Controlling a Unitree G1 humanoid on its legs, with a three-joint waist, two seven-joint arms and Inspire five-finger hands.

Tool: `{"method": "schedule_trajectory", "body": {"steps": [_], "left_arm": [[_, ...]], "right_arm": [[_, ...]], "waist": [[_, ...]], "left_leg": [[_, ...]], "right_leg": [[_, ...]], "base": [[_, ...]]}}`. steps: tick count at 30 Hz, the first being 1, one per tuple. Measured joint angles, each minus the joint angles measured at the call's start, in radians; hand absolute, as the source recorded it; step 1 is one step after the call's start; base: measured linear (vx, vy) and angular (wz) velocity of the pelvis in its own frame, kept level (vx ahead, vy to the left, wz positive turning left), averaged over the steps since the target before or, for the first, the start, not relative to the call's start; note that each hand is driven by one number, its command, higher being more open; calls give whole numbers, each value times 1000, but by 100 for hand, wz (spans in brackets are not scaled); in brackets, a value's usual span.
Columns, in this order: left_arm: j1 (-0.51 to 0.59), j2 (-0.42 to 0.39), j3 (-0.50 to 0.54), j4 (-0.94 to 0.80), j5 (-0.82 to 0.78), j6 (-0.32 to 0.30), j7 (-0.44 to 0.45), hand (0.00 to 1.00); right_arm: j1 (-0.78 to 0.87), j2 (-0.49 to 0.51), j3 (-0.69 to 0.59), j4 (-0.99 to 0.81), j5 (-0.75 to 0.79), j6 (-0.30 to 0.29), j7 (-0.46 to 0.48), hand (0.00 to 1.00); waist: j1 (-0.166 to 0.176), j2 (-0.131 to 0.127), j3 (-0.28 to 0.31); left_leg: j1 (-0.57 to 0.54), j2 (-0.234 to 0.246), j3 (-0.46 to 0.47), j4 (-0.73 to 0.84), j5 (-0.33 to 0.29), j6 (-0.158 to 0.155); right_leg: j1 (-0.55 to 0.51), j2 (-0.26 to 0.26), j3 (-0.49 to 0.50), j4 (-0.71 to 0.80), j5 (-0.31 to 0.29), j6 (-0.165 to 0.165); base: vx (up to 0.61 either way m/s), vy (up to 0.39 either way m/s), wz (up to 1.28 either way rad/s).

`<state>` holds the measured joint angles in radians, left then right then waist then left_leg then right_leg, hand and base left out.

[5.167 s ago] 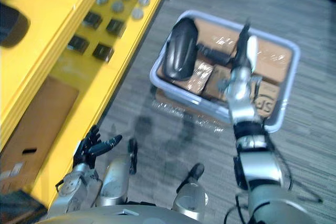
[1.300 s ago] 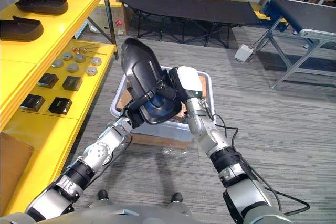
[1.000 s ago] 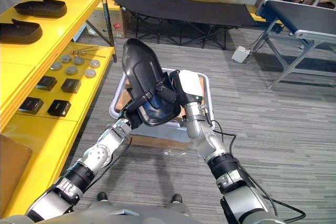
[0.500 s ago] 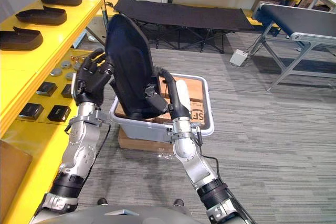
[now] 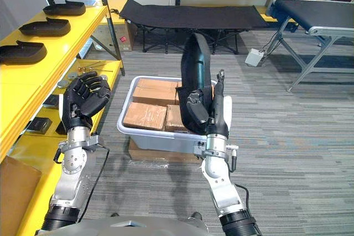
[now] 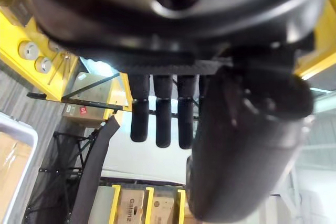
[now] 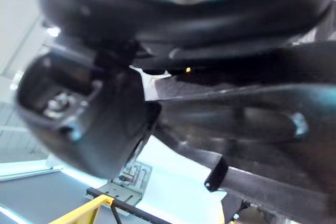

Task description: Walk over and take three plastic housings, then place them on the shelf

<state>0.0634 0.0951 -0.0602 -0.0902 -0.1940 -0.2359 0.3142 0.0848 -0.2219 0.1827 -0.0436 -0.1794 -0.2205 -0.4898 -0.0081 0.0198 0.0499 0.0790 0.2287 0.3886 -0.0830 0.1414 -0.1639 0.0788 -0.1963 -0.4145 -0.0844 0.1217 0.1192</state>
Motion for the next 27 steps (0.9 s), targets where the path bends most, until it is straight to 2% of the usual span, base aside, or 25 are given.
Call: {"method": "schedule_trajectory", "body": {"steps": [5,6,10,12,14,20,24,27], "left_arm": [[39,-3,-4,-29,-81,-1,-60,0],[40,-3,-6,-34,-81,-2,-67,0],[56,-3,-22,-40,-109,-5,-77,0],[64,-3,-22,-40,-114,-5,-81,0],[66,-3,-22,-40,-119,-5,-99,0],[91,-3,-21,-40,-120,-5,-122,0],[143,-5,-22,-40,-158,-5,-156,0],[164,-10,-21,-40,-200,-5,-177,0]], "right_arm": [[1,0,1,-4,-2,0,3,100],[1,0,1,-6,-2,0,3,0],[1,0,3,-12,-11,2,4,0],[1,-3,2,-12,-15,22,2,0],[1,-9,-7,-6,-10,78,2,0],[-3,-8,-18,104,-10,124,-40,0],[-3,-6,-59,181,-8,128,-91,0],[-4,-1,-100,206,-1,128,-135,0]], "waist": [[2,0,0],[4,0,0],[3,0,0],[2,1,0],[4,1,0],[9,4,-1],[10,15,-2],[29,18,-3]], "left_leg": [[0,0,1,0,-5,1],[0,0,1,0,-6,2],[0,0,1,0,-9,6],[0,0,1,0,-9,6],[-1,0,1,0,-9,6],[-6,0,-6,0,-9,6],[-32,-4,-27,0,-4,8],[-36,-7,-32,0,-2,8]], "right_leg": [[0,0,1,0,0,0],[0,0,1,0,0,0],[0,0,1,0,-1,1],[-1,0,1,0,-1,1],[-2,0,2,0,-1,1],[-3,-1,-3,0,-3,1],[-13,-3,-21,5,-3,2],[-15,-6,-23,5,-2,4]], "base": [[0,0,0],[0,0,0],[0,0,0],[0,0,0],[0,0,0],[0,0,2],[11,3,12],[21,10,5]]}}
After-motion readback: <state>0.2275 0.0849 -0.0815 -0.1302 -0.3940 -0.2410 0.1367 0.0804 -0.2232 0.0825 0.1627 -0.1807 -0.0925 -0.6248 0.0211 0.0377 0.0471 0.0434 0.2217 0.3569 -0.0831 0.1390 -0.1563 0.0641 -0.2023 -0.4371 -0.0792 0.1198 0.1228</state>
